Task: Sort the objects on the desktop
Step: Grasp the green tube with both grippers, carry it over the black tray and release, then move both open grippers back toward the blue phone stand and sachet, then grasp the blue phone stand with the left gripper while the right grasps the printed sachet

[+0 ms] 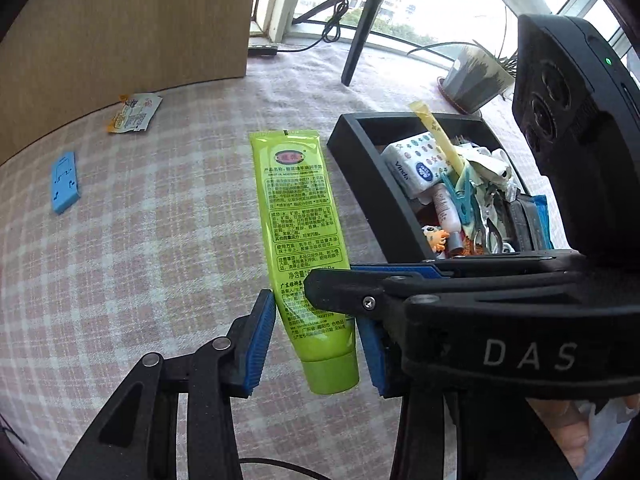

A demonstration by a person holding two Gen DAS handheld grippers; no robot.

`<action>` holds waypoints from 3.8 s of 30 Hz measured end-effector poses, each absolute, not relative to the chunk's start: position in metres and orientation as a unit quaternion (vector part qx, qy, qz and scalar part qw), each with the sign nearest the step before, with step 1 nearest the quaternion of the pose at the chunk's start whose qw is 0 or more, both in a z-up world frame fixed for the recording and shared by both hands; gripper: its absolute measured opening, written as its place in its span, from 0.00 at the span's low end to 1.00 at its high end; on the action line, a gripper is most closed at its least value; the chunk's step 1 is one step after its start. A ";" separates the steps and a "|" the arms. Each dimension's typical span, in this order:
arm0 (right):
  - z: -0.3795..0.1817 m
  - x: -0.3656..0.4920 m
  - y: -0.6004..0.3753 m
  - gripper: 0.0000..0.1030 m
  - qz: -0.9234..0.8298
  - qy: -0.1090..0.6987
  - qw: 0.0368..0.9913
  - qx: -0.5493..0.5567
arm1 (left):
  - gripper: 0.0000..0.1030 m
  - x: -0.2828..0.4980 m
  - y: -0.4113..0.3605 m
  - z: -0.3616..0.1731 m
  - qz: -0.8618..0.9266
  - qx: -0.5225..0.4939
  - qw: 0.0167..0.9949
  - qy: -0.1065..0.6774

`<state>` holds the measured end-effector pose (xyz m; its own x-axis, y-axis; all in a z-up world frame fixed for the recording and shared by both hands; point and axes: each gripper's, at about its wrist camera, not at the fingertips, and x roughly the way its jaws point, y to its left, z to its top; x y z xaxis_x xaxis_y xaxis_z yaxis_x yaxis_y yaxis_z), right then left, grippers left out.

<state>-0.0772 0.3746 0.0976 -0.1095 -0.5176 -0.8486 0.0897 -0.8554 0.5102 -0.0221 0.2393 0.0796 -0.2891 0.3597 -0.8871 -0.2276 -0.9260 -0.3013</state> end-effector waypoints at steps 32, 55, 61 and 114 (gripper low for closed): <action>0.168 -0.110 0.607 0.24 -0.787 -0.161 0.037 0.595 | 0.44 -0.099 0.465 0.150 0.769 -0.558 0.312 -0.007; 0.172 -0.139 0.503 0.35 -0.790 -0.087 0.097 0.599 | 0.44 -0.128 0.314 0.125 0.801 -0.569 0.183 -0.026; 0.165 -0.156 0.437 0.43 -0.785 -0.058 0.129 0.603 | 0.45 -0.140 0.238 0.106 0.807 -0.579 0.110 -0.044; 0.028 -0.267 0.134 0.22 -0.734 0.002 0.147 0.663 | 0.33 -0.171 -0.006 0.001 0.797 -0.593 -0.086 -0.077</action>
<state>-0.2668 0.1342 0.0277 -0.0767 -0.2128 -0.9741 0.2185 -0.9568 0.1918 -0.1714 -0.0065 0.0010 -0.2811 -0.0455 -0.9586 0.2291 -0.9732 -0.0209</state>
